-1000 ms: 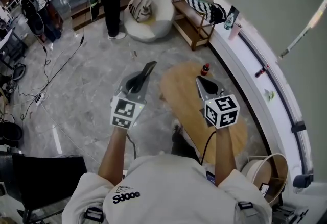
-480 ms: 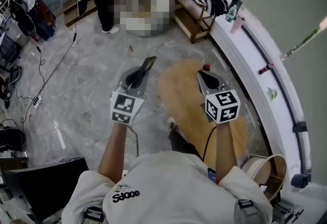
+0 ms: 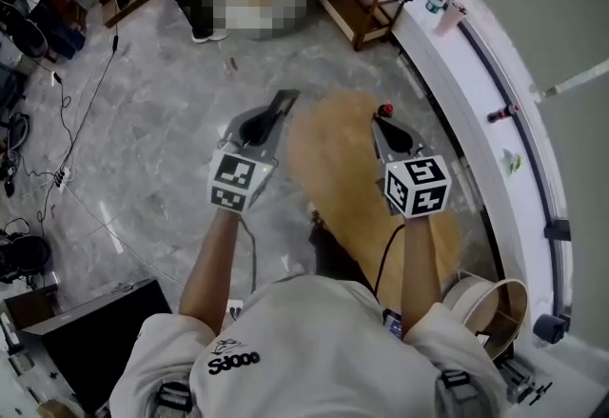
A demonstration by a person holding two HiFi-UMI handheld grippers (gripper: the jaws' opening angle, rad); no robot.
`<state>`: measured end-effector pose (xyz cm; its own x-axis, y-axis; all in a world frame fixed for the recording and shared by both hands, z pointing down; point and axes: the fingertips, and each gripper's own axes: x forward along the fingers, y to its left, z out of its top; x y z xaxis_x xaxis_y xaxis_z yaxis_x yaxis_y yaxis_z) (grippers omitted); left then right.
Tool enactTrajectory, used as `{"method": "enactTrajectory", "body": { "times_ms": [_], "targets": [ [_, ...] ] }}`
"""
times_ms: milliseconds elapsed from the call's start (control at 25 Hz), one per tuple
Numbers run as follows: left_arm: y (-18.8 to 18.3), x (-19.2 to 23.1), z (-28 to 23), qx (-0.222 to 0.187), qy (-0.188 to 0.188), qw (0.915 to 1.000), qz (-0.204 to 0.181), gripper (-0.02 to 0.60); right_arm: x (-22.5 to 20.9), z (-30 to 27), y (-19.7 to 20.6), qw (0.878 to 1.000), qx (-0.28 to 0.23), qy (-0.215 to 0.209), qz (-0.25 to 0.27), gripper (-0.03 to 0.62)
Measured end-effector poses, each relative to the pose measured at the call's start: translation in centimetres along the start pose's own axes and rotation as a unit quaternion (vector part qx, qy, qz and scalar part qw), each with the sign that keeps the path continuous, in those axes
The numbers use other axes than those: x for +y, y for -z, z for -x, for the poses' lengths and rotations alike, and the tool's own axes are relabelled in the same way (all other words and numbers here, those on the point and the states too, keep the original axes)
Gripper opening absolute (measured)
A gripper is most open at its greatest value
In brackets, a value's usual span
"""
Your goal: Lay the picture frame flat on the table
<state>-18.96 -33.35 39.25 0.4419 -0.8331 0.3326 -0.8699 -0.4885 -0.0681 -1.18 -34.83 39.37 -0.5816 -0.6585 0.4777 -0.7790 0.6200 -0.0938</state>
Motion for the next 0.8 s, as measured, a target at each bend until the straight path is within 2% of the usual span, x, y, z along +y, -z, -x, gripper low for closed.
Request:
{"method": "enactTrajectory", "body": {
  "times_ms": [240, 560, 800],
  "targets": [
    [2.2, -1.7, -4.8, 0.021, 0.043, 0.9986, 0.021, 0.043, -3.8, -1.1, 3.4, 0.999, 0.025, 0.026, -0.036, 0.003],
    [7.3, -5.2, -11.2, 0.050, 0.095, 0.9930, 0.048, 0.043, -7.7, -1.5, 8.7, 0.995, 0.054, 0.060, -0.066, 0.003],
    [10.9, -7.4, -15.1, 0.073, 0.119, 0.9840, 0.111, 0.043, -10.2, -1.1, 12.7, 0.990, 0.073, 0.075, -0.096, 0.003]
  ]
}}
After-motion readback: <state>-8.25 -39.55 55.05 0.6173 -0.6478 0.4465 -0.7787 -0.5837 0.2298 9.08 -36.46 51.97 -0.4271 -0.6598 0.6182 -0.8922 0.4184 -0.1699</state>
